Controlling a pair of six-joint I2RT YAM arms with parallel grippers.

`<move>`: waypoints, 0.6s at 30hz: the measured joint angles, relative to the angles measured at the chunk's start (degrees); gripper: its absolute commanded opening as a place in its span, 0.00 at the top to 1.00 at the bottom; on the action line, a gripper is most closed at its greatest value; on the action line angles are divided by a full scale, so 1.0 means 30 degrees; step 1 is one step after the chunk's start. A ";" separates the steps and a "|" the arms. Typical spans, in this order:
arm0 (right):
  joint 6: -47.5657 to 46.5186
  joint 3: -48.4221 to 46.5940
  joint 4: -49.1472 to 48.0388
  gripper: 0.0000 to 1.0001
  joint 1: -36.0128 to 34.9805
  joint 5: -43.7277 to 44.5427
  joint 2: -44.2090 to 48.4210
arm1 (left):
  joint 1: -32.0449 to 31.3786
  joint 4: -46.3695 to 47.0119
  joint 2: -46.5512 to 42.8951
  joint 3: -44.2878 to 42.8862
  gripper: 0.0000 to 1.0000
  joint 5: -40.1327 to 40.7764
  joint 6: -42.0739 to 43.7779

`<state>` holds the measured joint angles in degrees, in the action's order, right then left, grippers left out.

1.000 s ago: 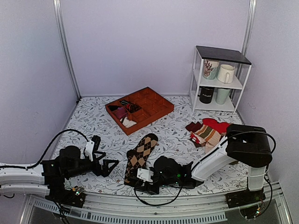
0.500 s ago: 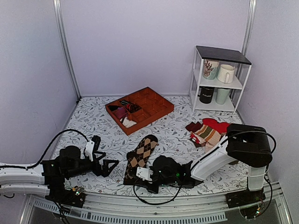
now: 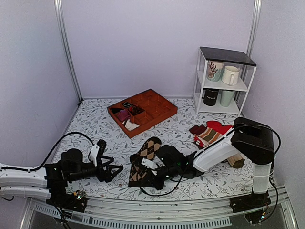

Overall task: Roll the socks
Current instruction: Roll a pair of socks at the center of the board.

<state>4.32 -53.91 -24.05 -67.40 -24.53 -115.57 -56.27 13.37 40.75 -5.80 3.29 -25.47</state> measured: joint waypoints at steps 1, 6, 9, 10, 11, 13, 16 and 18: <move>0.0466 -0.0138 0.0357 0.97 0.0277 -0.0590 -0.0007 | -0.0080 0.0335 0.0255 0.0058 0.22 -0.0219 0.0015; 0.3351 -0.0823 0.2033 0.97 0.1406 -0.3366 -0.0306 | -0.0852 0.1676 0.1632 0.0328 0.24 -0.0969 0.0146; 0.4648 -0.1275 0.2514 0.97 0.1617 -0.4197 -0.0634 | -0.1464 0.2849 0.2696 0.0386 0.30 -0.1173 0.0226; 0.4925 -0.1384 0.2608 0.97 0.1654 -0.4364 -0.0729 | -0.1647 0.3344 0.3198 0.0386 0.33 -0.1246 0.0306; 0.5282 -0.1523 0.2703 0.97 0.1705 -0.4554 -0.0838 | -0.1770 0.3774 0.3701 0.0386 0.36 -0.1319 0.0408; 0.5829 -0.1690 0.2827 0.97 0.1770 -0.4743 -0.0984 | -0.1960 0.4532 0.4721 0.0386 0.38 -0.1508 0.0627; 0.6397 -0.1807 0.2987 0.97 0.1785 -0.4983 -0.1035 | -0.2302 0.5574 0.6375 0.0357 0.38 -0.2011 0.1151; 0.6543 -0.1814 0.3024 0.97 0.1785 -0.4991 -0.1035 | -0.2637 0.6193 0.7621 0.0197 0.38 -0.2361 0.1501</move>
<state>23.94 -59.35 -14.98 -62.04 -39.51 -118.67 -64.18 31.94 63.61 -5.21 -3.79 -20.97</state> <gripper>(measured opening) 0.052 0.623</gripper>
